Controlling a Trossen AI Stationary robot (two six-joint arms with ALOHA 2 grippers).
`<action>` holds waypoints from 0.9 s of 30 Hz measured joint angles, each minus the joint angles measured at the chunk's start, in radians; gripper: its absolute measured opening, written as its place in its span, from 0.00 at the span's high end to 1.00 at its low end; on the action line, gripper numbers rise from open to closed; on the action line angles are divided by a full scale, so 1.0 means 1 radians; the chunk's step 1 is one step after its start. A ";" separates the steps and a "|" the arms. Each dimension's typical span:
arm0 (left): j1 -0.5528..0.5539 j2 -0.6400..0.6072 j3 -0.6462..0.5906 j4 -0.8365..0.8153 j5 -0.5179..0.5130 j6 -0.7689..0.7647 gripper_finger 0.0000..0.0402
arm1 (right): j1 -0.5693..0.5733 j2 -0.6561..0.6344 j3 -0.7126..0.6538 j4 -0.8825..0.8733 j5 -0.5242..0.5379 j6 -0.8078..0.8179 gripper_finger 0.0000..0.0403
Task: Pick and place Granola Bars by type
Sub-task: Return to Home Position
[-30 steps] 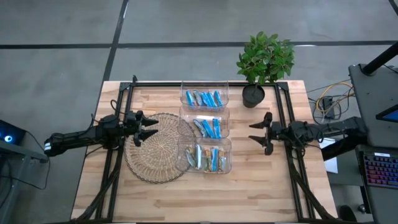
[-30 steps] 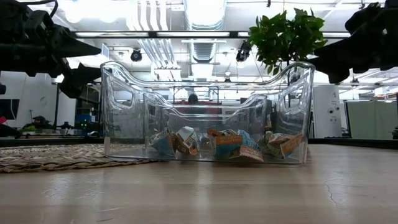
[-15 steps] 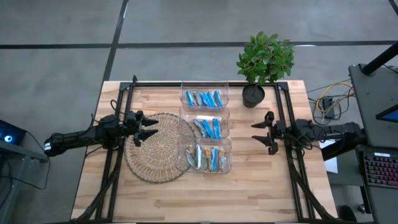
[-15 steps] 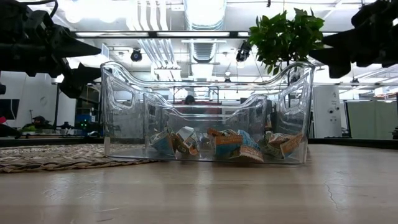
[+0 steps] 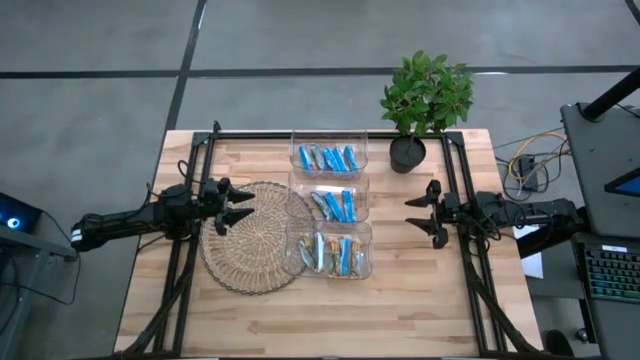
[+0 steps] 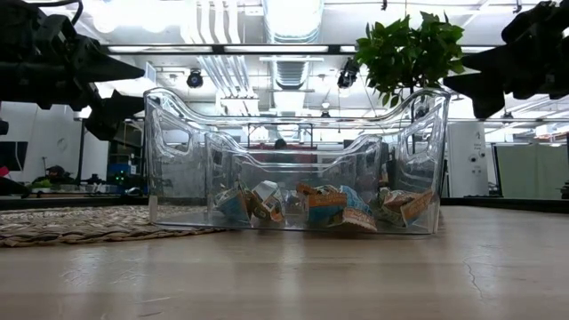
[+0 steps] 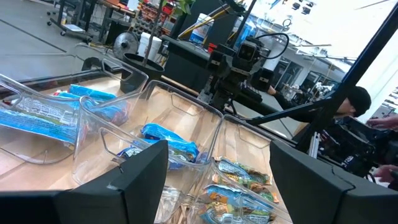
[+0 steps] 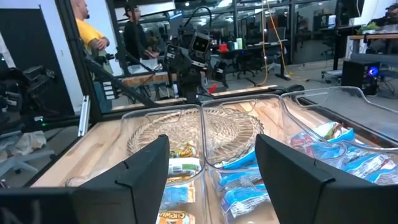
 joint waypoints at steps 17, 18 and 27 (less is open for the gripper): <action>0.000 0.000 0.000 0.000 0.000 0.000 0.35 | 0.000 0.013 0.000 0.000 0.000 0.001 0.43; 0.000 0.000 0.000 0.000 0.000 0.000 0.35 | 0.000 0.013 0.000 0.000 0.000 0.001 0.43; 0.000 0.000 0.000 0.000 0.000 0.000 0.35 | 0.000 0.014 0.000 0.000 0.000 0.001 0.43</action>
